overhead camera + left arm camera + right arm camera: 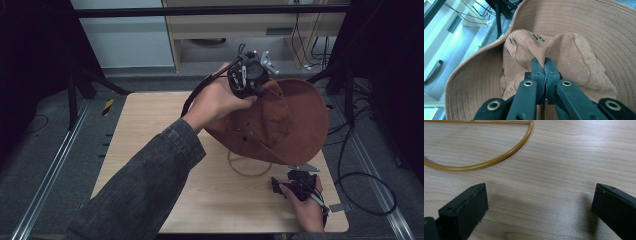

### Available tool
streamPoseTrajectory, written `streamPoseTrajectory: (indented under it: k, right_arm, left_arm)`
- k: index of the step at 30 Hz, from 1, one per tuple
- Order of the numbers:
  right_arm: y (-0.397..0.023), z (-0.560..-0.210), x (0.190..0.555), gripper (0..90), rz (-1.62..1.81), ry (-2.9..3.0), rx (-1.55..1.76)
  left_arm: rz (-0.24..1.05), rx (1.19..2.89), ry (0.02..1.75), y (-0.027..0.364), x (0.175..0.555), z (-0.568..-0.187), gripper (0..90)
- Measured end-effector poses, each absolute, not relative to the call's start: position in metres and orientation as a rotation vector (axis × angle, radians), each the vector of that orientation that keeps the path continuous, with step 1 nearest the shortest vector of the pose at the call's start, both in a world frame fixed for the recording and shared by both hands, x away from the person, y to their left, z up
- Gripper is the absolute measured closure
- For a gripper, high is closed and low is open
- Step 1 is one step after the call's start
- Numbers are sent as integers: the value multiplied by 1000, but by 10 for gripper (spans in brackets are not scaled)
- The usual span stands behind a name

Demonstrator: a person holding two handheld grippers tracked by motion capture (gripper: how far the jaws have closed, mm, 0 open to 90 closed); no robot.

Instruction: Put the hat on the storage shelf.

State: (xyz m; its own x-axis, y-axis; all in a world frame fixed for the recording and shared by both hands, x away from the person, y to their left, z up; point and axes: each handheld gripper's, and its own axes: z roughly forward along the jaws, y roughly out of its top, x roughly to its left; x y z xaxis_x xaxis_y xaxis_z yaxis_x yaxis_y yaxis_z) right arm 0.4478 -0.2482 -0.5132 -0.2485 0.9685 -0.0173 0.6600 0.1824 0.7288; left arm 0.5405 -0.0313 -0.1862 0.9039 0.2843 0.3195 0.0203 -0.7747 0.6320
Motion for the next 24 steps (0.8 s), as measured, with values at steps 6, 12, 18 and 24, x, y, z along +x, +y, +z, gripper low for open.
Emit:
streamPoseTrajectory:
  k: [6,12,18,24]
  right_arm:
    - [-248,-513,448,6,843,1983,1522]
    - [-248,-513,448,6,840,1982,1524]
    - [-248,-513,448,6,840,1981,1524]
    - [-248,-513,448,6,843,1985,1519]
  left_arm:
    - [530,2428,213,-35,541,-193,883]
    - [522,2438,220,-36,545,-200,882]
    - [512,2443,221,-37,546,-204,878]
    - [510,2448,216,-38,545,-207,870]
